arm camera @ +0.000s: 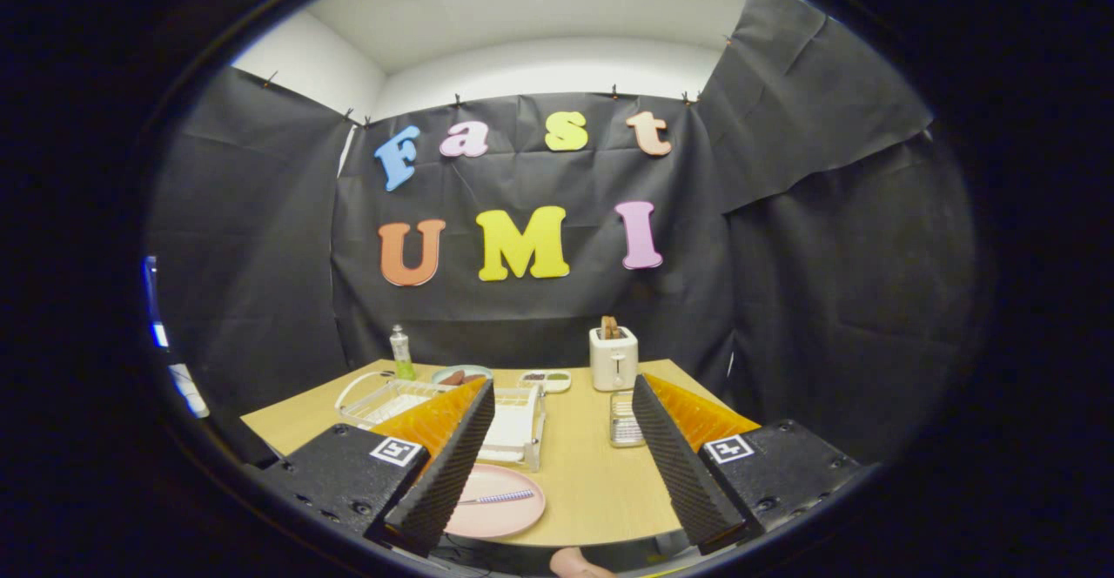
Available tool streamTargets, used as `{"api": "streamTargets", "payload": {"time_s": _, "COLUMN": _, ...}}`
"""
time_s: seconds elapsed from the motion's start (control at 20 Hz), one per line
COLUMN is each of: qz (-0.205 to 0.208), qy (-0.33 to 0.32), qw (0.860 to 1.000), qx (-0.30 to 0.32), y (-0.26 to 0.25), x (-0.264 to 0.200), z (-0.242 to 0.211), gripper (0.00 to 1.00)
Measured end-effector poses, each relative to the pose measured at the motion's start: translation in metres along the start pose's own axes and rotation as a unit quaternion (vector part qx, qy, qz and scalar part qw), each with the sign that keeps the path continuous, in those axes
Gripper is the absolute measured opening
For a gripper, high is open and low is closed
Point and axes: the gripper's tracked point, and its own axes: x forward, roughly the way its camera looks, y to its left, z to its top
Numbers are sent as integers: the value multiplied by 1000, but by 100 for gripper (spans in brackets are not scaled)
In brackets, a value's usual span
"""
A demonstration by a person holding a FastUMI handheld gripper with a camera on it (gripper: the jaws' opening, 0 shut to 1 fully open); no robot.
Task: Take the plate from the dish rack, then take the spoon from the basket and place it into the plate.
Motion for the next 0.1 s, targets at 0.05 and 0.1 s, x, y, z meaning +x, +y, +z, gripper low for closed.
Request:
{"api": "streamTargets", "payload": {"time_s": 0.05, "qz": 0, "qy": 0, "qw": 1000, "qx": -1, "y": 0, "x": 1, "z": 0, "gripper": 100}}
{"api": "streamTargets", "payload": {"time_s": 0.1, "qz": 1, "qy": -1, "qw": 1000, "qx": -2, "y": 1, "x": 1, "z": 1, "gripper": 100}}
